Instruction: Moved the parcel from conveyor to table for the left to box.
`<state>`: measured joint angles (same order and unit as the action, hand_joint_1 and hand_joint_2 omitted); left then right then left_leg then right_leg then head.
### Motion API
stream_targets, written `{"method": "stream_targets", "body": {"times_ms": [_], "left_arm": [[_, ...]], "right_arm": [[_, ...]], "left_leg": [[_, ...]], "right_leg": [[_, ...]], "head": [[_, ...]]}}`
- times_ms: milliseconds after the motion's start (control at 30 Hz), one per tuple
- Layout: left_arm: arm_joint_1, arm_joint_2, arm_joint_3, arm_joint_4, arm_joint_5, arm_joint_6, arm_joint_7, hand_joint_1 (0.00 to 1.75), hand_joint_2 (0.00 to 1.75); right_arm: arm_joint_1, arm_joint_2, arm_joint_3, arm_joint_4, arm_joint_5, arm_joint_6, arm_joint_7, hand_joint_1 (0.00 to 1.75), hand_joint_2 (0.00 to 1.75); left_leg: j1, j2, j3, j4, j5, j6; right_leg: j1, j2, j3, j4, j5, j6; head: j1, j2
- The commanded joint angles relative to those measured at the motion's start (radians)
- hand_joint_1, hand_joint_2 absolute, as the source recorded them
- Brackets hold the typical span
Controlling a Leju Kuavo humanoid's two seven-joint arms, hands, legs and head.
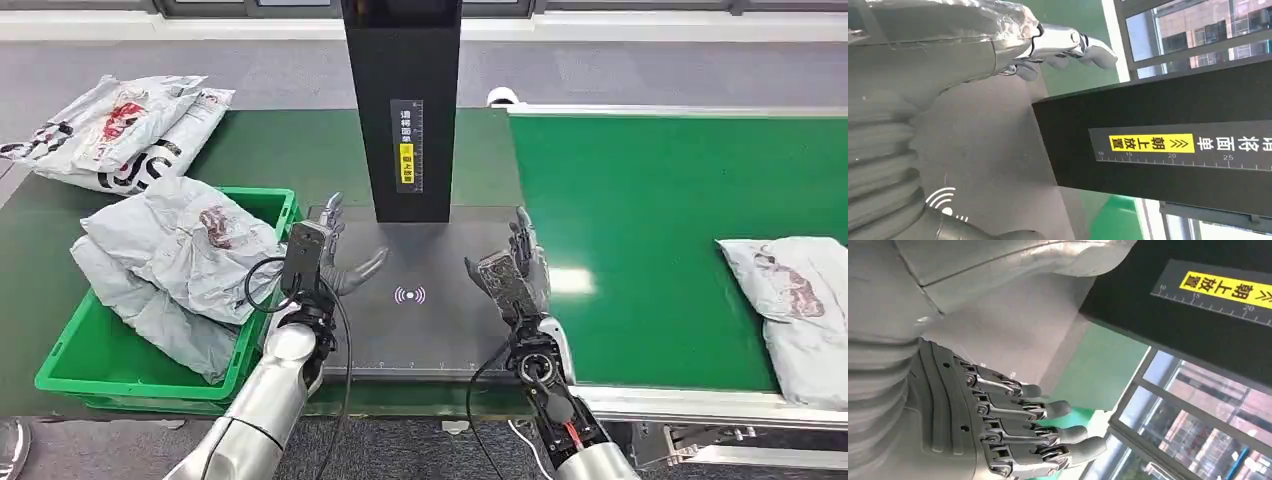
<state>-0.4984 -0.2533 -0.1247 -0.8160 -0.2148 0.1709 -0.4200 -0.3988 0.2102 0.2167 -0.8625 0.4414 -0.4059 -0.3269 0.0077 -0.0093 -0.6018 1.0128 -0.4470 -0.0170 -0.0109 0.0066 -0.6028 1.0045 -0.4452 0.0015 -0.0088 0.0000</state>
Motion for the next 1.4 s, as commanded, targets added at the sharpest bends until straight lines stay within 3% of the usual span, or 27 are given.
{"method": "stream_targets", "body": {"times_ms": [33, 167, 233, 300, 500, 967, 1133, 1267, 1400], "left_arm": [[-0.018, 0.027, -0.014, 0.053, 0.003, 0.022, 0.001, 0.0, 1.75], [-0.017, 0.03, -0.009, 0.055, 0.003, 0.022, 0.001, 0.0, 1.75], [-0.013, 0.028, 0.003, 0.057, 0.005, 0.021, 0.0, 0.0, 1.75], [0.005, 0.021, 0.008, 0.052, -0.01, 0.019, -0.01, 0.0, 1.75], [0.05, 0.01, -0.007, 0.016, -0.02, 0.032, -0.027, 0.0, 1.75], [0.05, 0.01, -0.009, 0.015, -0.02, 0.033, -0.027, 0.0, 1.75], [0.032, 0.014, -0.016, 0.004, -0.01, 0.02, -0.014, 0.0, 1.75], [0.018, 0.024, -0.012, 0.047, 0.018, 0.014, -0.029, 0.0, 1.75], [0.014, 0.036, -0.015, 0.065, 0.043, 0.009, -0.044, 0.0, 1.75]], "right_arm": [[-0.071, -0.06, -0.053, 0.102, 0.159, -0.18, 0.067, 0.0, 1.75], [-0.076, -0.071, -0.067, 0.114, 0.186, -0.198, 0.078, 0.0, 1.75], [-0.084, -0.086, -0.1, 0.147, 0.314, -0.292, 0.137, 0.0, 1.75], [-0.058, -0.082, -0.263, 0.116, 0.516, -0.292, 0.153, 0.0, 1.75], [-0.021, -0.091, -0.636, 0.096, 0.821, -0.292, 0.076, 0.0, 1.75], [-0.023, -0.095, -0.654, 0.099, 0.838, -0.292, 0.085, 0.0, 1.75], [-0.037, -0.149, -0.69, 0.165, 1.024, -0.292, 0.3, 0.0, 1.75], [-0.039, -0.223, -0.664, 0.267, 1.065, -0.292, 0.408, 0.0, 1.75], [-0.093, -0.275, -0.587, 0.454, 1.129, -0.292, 0.591, 0.0, 1.75]], "left_leg": [[0.0, 0.0, 0.004, -0.003, 0.0, 0.001], [0.0, 0.0, 0.002, -0.001, 0.0, 0.0], [0.0, 0.0, 0.004, -0.002, 0.0, 0.001], [0.0, 0.0, 0.004, -0.003, 0.0, 0.001], [0.0, -0.006, 0.004, -0.003, 0.001, 0.001], [-0.001, -0.001, 0.002, -0.001, -0.001, 0.001], [-0.001, -0.002, 0.003, -0.001, -0.001, 0.002], [-0.001, -0.004, 0.002, -0.001, 0.0, 0.002], [-0.001, -0.001, 0.002, -0.001, -0.001, 0.002]], "right_leg": [[0.0, -0.002, 0.005, -0.003, 0.0, 0.0], [0.0, -0.001, 0.002, -0.001, 0.0, 0.0], [0.0, -0.001, 0.005, -0.003, 0.0, 0.0], [0.0, -0.002, 0.005, -0.003, 0.0, 0.0], [0.0, -0.007, 0.006, -0.004, -0.001, 0.0], [0.0, -0.003, 0.003, -0.002, 0.0, 0.0], [0.0, -0.003, 0.004, -0.002, -0.001, 0.0], [-0.001, -0.004, 0.003, -0.002, 0.0, 0.0], [-0.002, -0.002, 0.003, -0.002, 0.0, 0.001]], "head": [[0.0, 0.0], [0.0, 0.0], [0.0, 0.0], [0.0, 0.0], [0.0, 0.0], [0.0, 0.0], [0.0, 0.0], [0.0, 0.0], [0.0, 0.0]]}}
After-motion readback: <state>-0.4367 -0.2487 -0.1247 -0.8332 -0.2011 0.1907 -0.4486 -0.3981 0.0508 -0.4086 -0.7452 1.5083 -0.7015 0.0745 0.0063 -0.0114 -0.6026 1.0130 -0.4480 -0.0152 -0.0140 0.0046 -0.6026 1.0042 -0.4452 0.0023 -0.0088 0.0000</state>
